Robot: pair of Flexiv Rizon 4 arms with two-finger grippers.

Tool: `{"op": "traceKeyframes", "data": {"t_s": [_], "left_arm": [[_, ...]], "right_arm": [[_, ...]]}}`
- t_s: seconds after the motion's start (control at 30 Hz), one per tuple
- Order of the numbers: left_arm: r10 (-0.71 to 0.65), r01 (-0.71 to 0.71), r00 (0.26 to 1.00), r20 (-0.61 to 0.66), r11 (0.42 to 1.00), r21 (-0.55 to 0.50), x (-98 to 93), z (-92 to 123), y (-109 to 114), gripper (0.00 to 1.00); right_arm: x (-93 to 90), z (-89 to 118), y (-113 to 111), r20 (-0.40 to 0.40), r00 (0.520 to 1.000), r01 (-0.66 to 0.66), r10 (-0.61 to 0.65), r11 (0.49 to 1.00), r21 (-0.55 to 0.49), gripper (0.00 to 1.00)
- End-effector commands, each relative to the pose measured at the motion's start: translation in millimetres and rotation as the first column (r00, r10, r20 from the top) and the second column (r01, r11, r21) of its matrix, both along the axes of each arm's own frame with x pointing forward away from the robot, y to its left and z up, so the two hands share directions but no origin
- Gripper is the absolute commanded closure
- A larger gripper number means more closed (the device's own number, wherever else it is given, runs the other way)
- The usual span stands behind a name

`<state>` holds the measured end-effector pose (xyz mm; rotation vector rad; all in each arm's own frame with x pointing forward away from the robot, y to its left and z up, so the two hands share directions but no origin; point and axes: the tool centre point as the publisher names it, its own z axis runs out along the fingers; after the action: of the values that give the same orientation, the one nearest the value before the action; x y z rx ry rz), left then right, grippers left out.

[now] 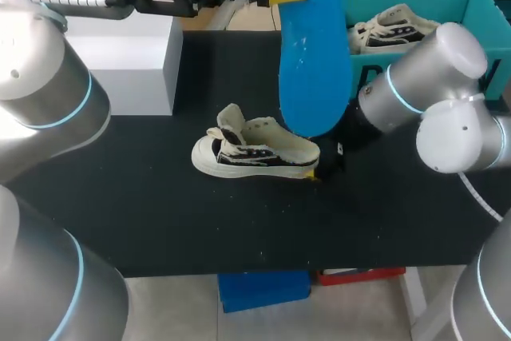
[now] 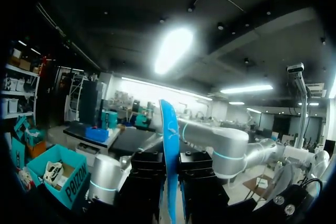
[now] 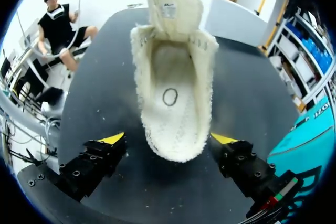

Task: Take the shoe out of the shoebox, open the shoe tongue, remove and reinsert the insole, then place the shoe into the shoebox

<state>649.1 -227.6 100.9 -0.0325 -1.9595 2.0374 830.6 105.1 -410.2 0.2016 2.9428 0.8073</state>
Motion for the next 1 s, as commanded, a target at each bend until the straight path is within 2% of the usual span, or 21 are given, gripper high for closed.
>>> {"op": "traceKeyframes", "data": {"t_s": [0.03,0.43,0.63,1.0], "left_arm": [[0.003,-0.003,1.0,0.0,1.0,-0.002,0.0,0,-2,1.0],[0.003,-0.003,1.0,0.0,1.0,-0.002,0.0,0,-2,1.0],[0.003,-0.003,1.0,0.0,1.0,-0.002,0.0,0,-2,1.0],[0.003,-0.003,1.0,0.0,1.0,-0.002,0.0,0,-2,1.0]], "right_arm": [[4.4,9,6,-0.051,0.998,0.008,-0.025,0.951,-0.308,0.0],[14.9,22,20,-0.097,0.995,-0.08,0.04,0.887,-0.454,0.0],[17.2,26,29,-0.104,0.993,-0.102,0.058,0.865,-0.491,0.0],[16.3,21,41,-0.091,0.993,-0.107,0.069,0.842,-0.529,0.0]]}}
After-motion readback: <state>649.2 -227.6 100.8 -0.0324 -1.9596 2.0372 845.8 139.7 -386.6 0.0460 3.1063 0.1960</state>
